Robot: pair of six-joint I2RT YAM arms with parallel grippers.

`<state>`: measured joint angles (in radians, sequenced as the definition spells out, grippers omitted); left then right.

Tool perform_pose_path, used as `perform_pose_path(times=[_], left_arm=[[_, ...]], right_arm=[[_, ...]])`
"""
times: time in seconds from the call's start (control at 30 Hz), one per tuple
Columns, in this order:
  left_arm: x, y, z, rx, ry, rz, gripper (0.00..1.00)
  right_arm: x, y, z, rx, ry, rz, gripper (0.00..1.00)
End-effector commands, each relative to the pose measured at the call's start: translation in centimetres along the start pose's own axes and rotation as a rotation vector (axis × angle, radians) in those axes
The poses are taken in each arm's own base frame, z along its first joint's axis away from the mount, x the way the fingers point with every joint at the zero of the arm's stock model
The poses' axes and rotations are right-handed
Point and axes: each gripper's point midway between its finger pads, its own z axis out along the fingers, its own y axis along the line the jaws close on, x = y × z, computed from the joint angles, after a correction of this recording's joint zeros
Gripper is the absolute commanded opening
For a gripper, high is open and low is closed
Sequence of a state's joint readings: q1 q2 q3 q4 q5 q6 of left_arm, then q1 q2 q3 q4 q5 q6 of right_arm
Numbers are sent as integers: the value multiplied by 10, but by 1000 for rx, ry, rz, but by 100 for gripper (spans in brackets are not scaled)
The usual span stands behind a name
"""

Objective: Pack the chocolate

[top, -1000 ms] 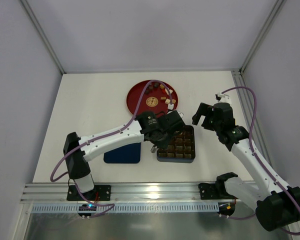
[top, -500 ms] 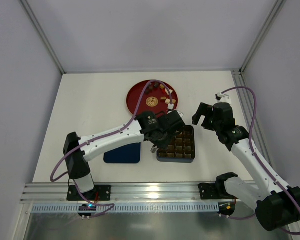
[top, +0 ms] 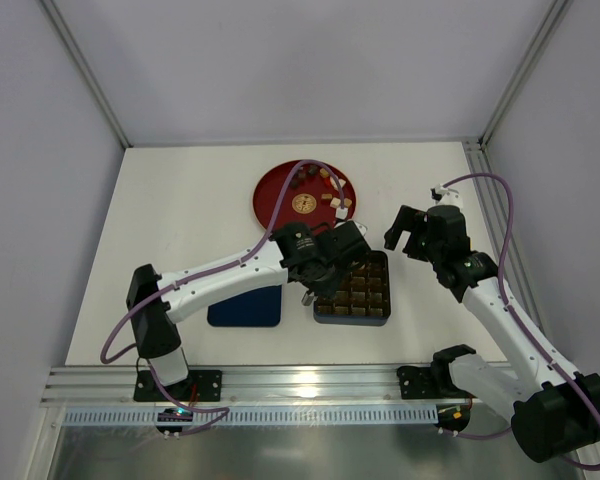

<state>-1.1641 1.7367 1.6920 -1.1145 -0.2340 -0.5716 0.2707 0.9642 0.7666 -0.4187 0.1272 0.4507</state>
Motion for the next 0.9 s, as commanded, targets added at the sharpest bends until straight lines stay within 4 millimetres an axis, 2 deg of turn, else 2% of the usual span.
perform_pose_path(times=[0.0,0.87], left_arm=[[-11,-7,-6,24,-44,-7,34],[-14,-5,-10,15,-58,-6,38]], right_arm=[[-17,7,-2,-25,-57,17,100],[-15,7,-2,-25,-53,18,100]])
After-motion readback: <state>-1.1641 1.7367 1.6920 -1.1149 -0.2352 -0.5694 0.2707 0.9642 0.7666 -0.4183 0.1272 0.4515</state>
